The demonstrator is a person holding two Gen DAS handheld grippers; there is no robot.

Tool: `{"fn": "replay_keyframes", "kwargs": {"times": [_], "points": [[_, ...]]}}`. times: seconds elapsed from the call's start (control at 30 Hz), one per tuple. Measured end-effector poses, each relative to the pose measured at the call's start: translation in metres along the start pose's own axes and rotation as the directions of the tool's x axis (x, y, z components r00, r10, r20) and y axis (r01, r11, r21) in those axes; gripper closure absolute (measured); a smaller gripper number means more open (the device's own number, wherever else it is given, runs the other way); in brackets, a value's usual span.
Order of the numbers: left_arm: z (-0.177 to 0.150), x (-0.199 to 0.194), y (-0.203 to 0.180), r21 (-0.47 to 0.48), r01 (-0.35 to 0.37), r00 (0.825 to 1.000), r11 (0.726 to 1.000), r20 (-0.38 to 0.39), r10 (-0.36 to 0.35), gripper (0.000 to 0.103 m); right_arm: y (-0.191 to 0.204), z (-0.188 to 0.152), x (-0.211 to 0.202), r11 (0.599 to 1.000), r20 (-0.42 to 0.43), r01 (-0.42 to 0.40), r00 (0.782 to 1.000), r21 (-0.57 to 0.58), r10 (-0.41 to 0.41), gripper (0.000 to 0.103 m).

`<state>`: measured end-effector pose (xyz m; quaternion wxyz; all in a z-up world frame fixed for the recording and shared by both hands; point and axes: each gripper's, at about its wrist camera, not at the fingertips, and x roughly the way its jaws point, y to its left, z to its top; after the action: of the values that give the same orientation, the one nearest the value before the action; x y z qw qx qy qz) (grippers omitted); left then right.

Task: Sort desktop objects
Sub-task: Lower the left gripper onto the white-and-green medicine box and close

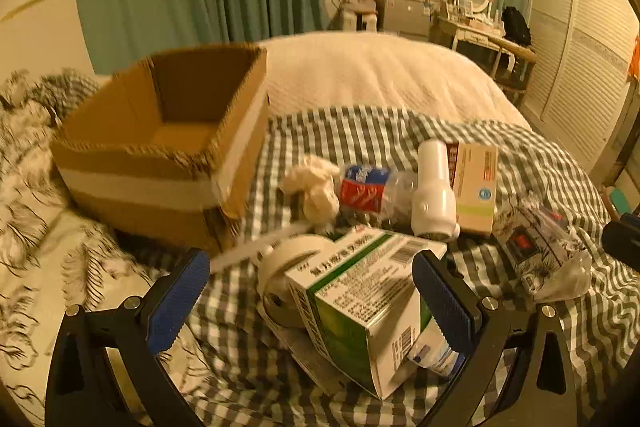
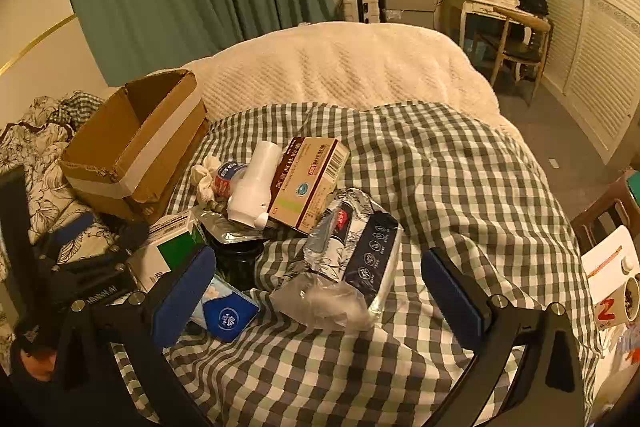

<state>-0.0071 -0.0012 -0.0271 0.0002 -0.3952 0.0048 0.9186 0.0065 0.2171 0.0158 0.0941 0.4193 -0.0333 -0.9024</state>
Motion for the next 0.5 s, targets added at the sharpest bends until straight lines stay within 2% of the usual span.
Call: {"fn": "replay_keyframes", "kwargs": {"times": [0.13, 0.3, 0.4, 0.5], "points": [[-0.003, 0.003, -0.001, -0.016, 0.044, 0.999, 0.999, -0.015, -0.045, 0.000, -0.002, 0.006, 0.004, 1.000, -0.015, -0.026, 1.000, -0.005, 0.026, 0.001], [-0.001, 0.004, -0.005, -0.009, 0.115, 0.992, 0.993, -0.041, -0.115, 0.000, 0.000, 0.015, 0.015, 0.997, -0.036, -0.019, 0.999, -0.080, 0.016, 0.001], [-0.002, 0.003, -0.005, -0.013, 0.191, 0.980, 0.981, -0.053, -0.192, 0.000, -0.001, 0.014, 0.024, 0.993, -0.065, -0.034, 0.998, -0.111, 0.027, 0.001], [-0.002, 0.010, -0.007, -0.012, 0.228, 0.971, 0.974, -0.073, -0.228, 0.000, -0.008, 0.011, 0.035, 0.993, -0.104, -0.053, 0.994, -0.107, 0.042, 0.001]]}}
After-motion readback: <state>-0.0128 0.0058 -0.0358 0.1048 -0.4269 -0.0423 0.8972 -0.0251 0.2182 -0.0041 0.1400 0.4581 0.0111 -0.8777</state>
